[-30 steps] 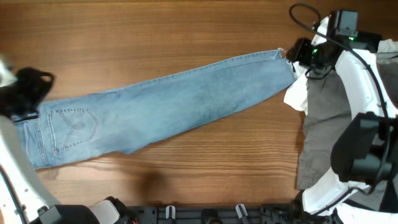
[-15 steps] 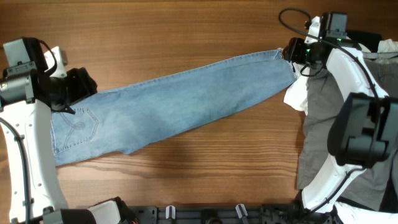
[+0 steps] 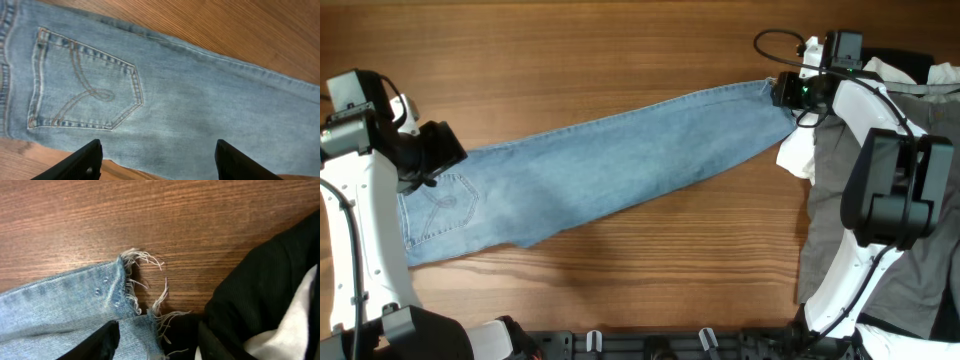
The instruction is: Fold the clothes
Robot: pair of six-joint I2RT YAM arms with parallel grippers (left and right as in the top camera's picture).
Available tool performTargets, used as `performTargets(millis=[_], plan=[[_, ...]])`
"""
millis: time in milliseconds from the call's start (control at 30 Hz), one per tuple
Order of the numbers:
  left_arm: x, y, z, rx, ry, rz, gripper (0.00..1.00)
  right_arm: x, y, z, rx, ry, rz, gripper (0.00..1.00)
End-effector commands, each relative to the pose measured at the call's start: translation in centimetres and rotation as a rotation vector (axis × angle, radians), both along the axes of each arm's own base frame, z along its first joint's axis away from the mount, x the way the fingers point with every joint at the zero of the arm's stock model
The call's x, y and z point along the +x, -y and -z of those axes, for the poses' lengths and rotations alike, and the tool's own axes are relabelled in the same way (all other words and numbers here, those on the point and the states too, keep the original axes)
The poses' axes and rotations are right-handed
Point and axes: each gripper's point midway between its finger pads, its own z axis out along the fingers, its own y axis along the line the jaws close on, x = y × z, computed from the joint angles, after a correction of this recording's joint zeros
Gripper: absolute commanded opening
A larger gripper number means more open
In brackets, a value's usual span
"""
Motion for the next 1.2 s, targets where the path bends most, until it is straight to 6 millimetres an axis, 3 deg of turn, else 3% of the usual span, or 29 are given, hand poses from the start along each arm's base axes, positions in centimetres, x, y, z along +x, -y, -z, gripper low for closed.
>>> performTargets(millis=[0,67,167,300,467,567,833,933,967,1000,1033,1100,1167], plan=[[-0.5,-0.9,0.2,0.009,-0.013,-0.036,0.72,-1.0,-0.2,2.8,0.007,-0.065,-0.025,0.38],[-0.5,-0.9,0.2,0.009,-0.013,-0.037,0.72,-1.1,-1.3,2.6,0.059,-0.059,-0.065,0.2],[-0.5,-0.9,0.2,0.009,-0.013,-0.037,0.72,-0.7,-2.1,1.1,0.101,-0.023,-0.094,0.04],[-0.5,-0.9,0.2,0.009,-0.013,-0.036,0.72,0.3,-2.4,-2.3,0.111,0.054,-0.11,0.04],[-0.5,-0.9,0.2,0.011,-0.012,-0.033,0.72,2.6,-2.8,-9.7,0.129,0.255,-0.113,0.04],[-0.5,-0.9,0.2,0.011,-0.011,-0.033,0.72,3.5,-2.7,-11.5,0.151,0.314,-0.072,0.04],[-0.3,-0.9,0.2,0.013,-0.006,-0.034,0.72,4.9,-3.3,-10.8,0.167,0.347,-0.065,0.04],[-0.3,-1.0,0.2,0.013,-0.005,-0.034,0.72,4.6,-3.7,-10.4,0.206,0.312,-0.03,0.05],[-0.3,-1.0,0.2,0.014,-0.004,-0.034,0.73,4.3,-4.0,-10.3,0.22,0.3,-0.039,0.09],[-0.3,-1.4,0.1,0.035,-0.005,-0.039,0.74,3.9,-3.9,-9.9,0.212,0.278,-0.036,0.34],[-0.4,-1.8,0.1,0.059,-0.01,-0.047,0.75,3.7,-3.5,-9.4,0.193,0.256,-0.015,0.4],[-0.4,-2.3,0.1,0.084,-0.012,-0.055,0.77,3.3,-3.2,-8.8,0.177,0.227,0.001,0.38],[-0.3,-2.4,0.1,0.083,-0.009,-0.062,0.78,2.7,-2.9,-8.1,0.162,0.19,0.016,0.27]])
